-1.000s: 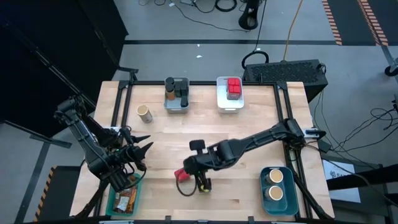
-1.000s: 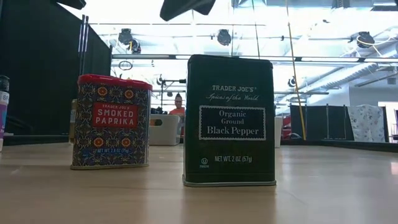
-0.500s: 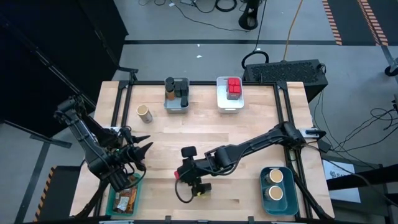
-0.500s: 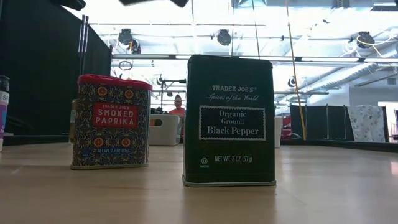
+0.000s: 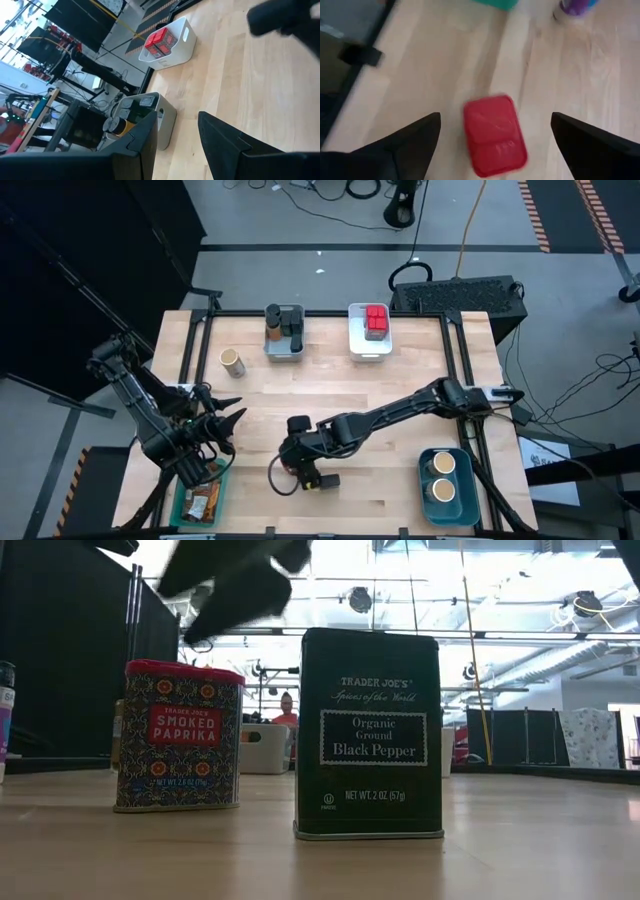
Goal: Sort spices by type
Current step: Put the red spice can into the white bin
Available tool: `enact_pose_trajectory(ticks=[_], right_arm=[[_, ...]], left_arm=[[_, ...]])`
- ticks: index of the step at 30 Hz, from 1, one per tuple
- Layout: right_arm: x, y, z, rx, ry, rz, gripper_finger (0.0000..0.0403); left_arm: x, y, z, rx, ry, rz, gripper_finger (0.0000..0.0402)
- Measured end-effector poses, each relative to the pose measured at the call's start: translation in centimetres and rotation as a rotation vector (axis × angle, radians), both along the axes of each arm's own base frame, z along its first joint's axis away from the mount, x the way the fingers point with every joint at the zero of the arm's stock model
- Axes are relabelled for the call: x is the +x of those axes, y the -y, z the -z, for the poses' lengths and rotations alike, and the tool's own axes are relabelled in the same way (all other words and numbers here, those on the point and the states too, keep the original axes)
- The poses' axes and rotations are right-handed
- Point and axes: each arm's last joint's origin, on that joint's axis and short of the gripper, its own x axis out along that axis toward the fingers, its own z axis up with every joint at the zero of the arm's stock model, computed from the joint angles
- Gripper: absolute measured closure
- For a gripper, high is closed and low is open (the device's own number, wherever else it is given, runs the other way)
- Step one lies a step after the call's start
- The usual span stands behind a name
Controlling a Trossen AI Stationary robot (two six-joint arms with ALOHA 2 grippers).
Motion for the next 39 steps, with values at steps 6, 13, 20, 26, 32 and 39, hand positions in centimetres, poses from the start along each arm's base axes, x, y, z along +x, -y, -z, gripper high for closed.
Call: enact_pose_trajectory(ticks=[6, 13, 20, 26, 32, 39], right_arm=[[0.7, 0.5, 2.2, -0.014, -0.046, 0.013, 0.004], [1.3, 0.4, 5.3, -0.005, -0.117, -0.016, 0.0041], [1.3, 0.5, 5.1, -0.015, -0.111, -0.033, 0.0073], [1.3, 1.1, 5.1, -0.021, -0.125, -0.031, 0.0171], [1.5, 2.0, 5.1, -0.001, -0.133, -0.037, 0.0212], [0.5, 4.3, 2.7, -0.042, -0.187, -0.031, 0.0212]], left_arm=[[0.0, 0.0, 0.0, 0.004, 0.004, 0.001, 0.0258], [0.0, 0.0, 0.0, 0.005, 0.004, 0.002, 0.0258], [0.0, 0.0, 0.0, 0.006, 0.004, 0.002, 0.0258], [0.0, 0.0, 0.0, 0.007, 0.004, 0.002, 0.0258], [0.0, 0.0, 0.0, 0.007, 0.005, 0.002, 0.0258], [0.0, 0.0, 0.0, 0.009, 0.004, 0.002, 0.0258]])
